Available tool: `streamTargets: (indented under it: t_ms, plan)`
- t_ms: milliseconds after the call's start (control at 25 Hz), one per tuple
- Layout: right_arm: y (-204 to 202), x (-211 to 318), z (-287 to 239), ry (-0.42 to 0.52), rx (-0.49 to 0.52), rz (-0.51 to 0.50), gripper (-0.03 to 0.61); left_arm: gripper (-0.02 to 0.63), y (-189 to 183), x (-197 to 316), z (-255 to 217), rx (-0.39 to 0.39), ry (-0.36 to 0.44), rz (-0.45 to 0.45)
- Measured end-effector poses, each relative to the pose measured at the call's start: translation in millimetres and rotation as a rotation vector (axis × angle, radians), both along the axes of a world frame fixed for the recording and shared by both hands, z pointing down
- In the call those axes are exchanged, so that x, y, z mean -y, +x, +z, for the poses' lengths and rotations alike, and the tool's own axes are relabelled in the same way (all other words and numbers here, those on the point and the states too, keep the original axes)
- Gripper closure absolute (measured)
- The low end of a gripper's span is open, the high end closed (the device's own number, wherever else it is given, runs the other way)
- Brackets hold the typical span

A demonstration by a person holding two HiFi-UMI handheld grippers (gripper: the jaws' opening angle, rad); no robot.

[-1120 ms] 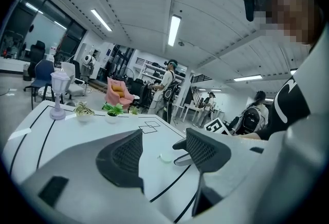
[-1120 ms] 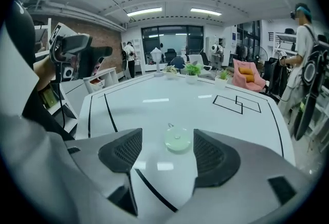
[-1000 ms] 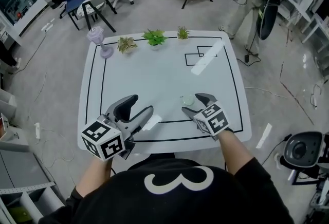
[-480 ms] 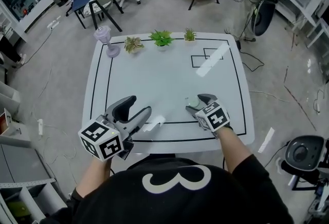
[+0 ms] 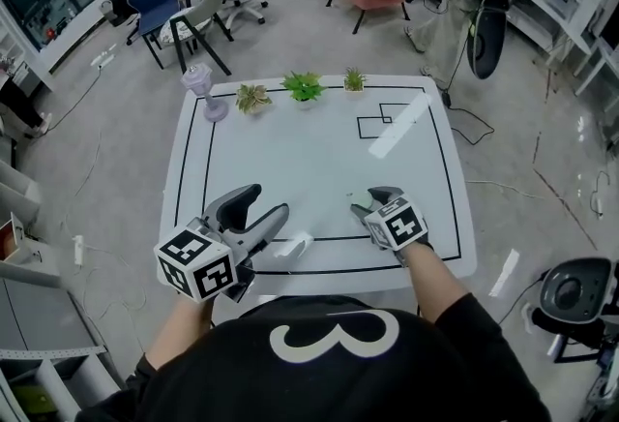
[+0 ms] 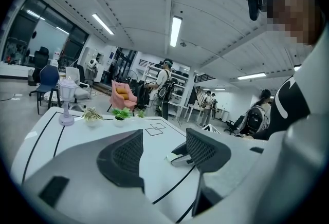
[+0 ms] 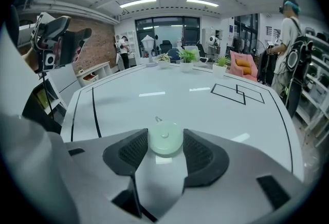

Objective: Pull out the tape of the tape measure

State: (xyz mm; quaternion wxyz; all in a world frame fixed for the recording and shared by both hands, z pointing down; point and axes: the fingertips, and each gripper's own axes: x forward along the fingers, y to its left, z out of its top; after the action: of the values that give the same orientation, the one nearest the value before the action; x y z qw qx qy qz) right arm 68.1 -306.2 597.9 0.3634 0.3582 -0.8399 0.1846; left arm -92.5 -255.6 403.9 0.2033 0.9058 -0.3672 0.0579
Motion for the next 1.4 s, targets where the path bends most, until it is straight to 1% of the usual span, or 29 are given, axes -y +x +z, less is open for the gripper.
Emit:
streamTargets:
  t_ms: [200,320,520,680,840,1080,1240,1400]
  plan:
    - [1,0,-1,-0.015,-0.004,0.011,0.359,0.362,-1,1,0,0.001,0.003,0.004]
    - [-3,-2,-11,-0.011,0.022,0.005,0.359,0.362,-3,-2,1,0.003,-0.001,0.009]
    - [-13,-12,-44,0.005,0.096,-0.012,0.359,0.362,-8,-5,2,-0.003,-0.006,0.008]
    - [-24,-27,-80,0.004,0.212,-0.023,0.359,0.362,-6,-13,3,-0.005,0.001,0.011]
    - [-33,-40,-119,0.048,0.271,-0.051,0.359,0.362,-4,-21,0,-0.001,0.014,0.021]
    - [-37,-61,-165,0.128,0.318,-0.083,0.359,0.362,7,-35,-10,0.006,0.050,0.061]
    - [-41,-87,-201,0.197,0.330,-0.141,0.359,0.362,20,-52,-26,0.017,0.081,0.103]
    - [-48,-115,-232,0.247,0.347,-0.223,0.359,0.364,29,-71,-48,0.024,0.125,0.127]
